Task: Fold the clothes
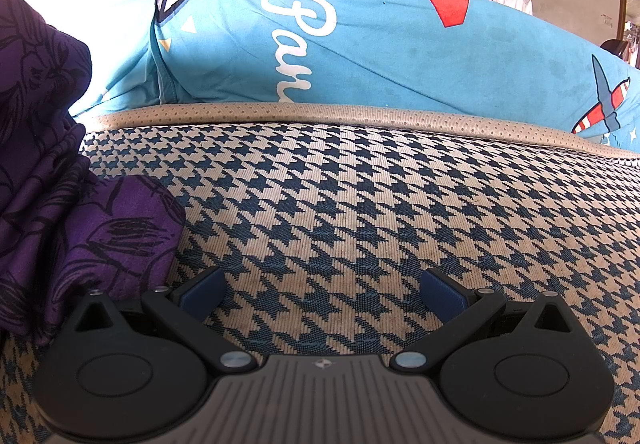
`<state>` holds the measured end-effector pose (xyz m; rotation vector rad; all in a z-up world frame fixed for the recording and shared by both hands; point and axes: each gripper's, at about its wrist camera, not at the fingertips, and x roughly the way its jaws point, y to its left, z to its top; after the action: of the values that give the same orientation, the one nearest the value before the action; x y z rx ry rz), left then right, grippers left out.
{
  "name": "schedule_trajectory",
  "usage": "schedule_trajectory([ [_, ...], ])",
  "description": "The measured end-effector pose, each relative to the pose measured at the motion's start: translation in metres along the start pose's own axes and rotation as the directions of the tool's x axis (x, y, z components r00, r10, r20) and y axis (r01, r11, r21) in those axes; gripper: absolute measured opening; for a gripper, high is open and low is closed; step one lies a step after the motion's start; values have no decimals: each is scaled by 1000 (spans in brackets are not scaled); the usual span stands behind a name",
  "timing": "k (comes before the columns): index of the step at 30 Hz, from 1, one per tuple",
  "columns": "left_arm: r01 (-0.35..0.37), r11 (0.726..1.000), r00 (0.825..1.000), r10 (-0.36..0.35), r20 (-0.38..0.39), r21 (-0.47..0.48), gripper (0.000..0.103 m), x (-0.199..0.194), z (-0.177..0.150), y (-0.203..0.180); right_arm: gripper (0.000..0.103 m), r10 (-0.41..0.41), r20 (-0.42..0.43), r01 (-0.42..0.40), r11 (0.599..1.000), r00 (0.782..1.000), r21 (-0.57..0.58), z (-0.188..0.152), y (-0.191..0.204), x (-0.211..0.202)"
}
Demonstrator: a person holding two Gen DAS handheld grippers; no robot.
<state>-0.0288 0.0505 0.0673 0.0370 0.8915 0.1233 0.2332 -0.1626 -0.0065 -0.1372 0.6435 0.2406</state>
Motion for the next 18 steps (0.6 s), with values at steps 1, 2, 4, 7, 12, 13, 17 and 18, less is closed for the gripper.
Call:
schedule_trajectory([
  [1,-1,1000,1000,2,-4,3,103,0,0,-1,103,0,0,0,1000,1000,0,0,0,0],
  [2,-1,1000,1000,1,-9,7,103,0,0,-2,103,0,0,0,1000,1000,0,0,0,0],
  [4,-7,1000,1000,7,-22,20,103,-2,0,-3,103,0,0,0,1000,1000,0,0,0,0],
  [7,-27,999,999,27,-22,18,103,-11,3,-1,103,0,0,0,1000,1000,0,0,0,0],
  [12,-28,1000,1000,28,-13,-15,103,-30,18,1,103,0,0,0,1000,1000,0,0,0,0],
  [13,-35,999,999,35,-4,-9,103,-34,22,0,103,0,0,0,1000,1000,0,0,0,0],
  [17,-45,999,998,46,32,-10,103,-38,46,7,103,0,0,0,1000,1000,0,0,0,0],
  [18,-44,999,998,45,42,-18,103,-38,53,10,103,0,0,0,1000,1000,0,0,0,0],
])
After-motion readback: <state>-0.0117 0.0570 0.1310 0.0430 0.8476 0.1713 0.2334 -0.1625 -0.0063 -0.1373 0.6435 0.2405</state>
